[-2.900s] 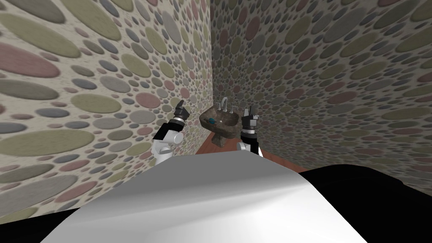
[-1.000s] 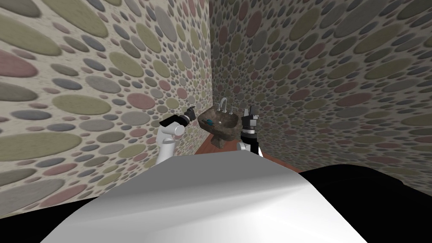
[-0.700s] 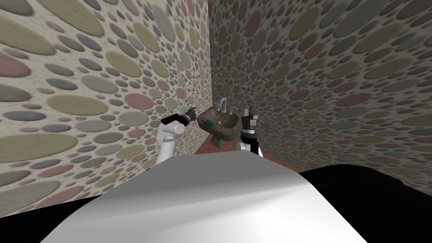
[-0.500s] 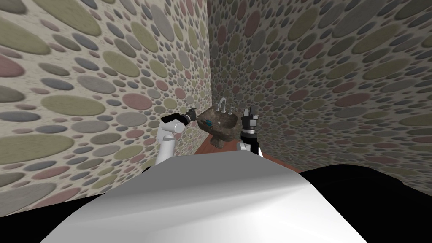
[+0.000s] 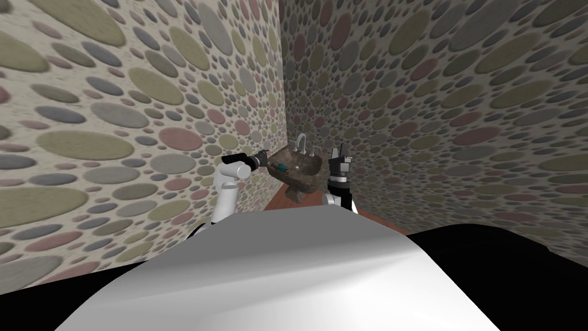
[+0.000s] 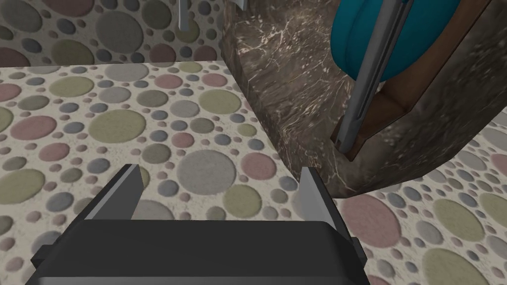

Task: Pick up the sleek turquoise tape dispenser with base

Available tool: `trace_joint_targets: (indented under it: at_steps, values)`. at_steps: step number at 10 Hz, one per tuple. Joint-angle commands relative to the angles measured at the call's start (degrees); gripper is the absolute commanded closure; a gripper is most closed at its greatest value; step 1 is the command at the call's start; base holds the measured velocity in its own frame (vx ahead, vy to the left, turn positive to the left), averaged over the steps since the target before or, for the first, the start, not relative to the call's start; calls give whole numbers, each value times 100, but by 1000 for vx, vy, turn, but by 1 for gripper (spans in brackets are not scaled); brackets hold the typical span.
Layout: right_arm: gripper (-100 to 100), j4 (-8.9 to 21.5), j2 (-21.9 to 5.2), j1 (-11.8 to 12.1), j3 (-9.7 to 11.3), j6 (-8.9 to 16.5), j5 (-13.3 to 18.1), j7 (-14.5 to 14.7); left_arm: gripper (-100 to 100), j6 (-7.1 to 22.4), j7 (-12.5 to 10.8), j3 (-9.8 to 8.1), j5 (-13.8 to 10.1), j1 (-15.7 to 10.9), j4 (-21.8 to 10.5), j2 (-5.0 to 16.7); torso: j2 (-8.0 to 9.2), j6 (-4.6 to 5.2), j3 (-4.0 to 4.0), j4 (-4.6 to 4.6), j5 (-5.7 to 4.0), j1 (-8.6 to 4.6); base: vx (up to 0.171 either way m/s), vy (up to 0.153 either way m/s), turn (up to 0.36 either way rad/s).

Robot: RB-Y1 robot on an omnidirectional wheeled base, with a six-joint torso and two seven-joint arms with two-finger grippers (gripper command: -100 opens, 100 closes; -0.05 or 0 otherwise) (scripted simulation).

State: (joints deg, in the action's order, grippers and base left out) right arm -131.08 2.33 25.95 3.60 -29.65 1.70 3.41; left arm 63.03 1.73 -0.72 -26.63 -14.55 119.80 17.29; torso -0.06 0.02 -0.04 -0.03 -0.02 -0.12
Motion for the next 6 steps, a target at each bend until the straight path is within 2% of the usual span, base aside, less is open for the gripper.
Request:
trace_joint_targets:
  at_steps: [1, 2, 4, 5, 6]
  values:
    - [0, 0, 0, 0, 0, 0, 0, 0, -100, 286, 11, -2, -42, -77, -70, 30, 0, 0, 0, 0, 0, 0, 16, -39, -25]
    - [0, 0, 0, 0, 0, 0, 0, 0, -100, 449, 32, -13, -137, -218, -198, 108, 0, -1, 0, 0, 0, 0, 13, -40, -51]
    - [0, 0, 0, 0, 0, 0, 0, 0, -100, 718, 32, -13, -137, -218, -198, 108, 0, -1, 0, 0, 0, 0, 14, -27, -7]
    - [0, 0, 0, 0, 0, 0, 0, 0, -100, 902, 55, -26, -228, -351, -327, 190, 2, -2, 1, 0, 1, 6, 21, -39, -54]
    - [0, 0, 0, 0, 0, 0, 0, 0, -100, 1058, 55, -26, -228, -351, -327, 190, -1, 0, -1, 0, 0, 0, 19, -35, -26]
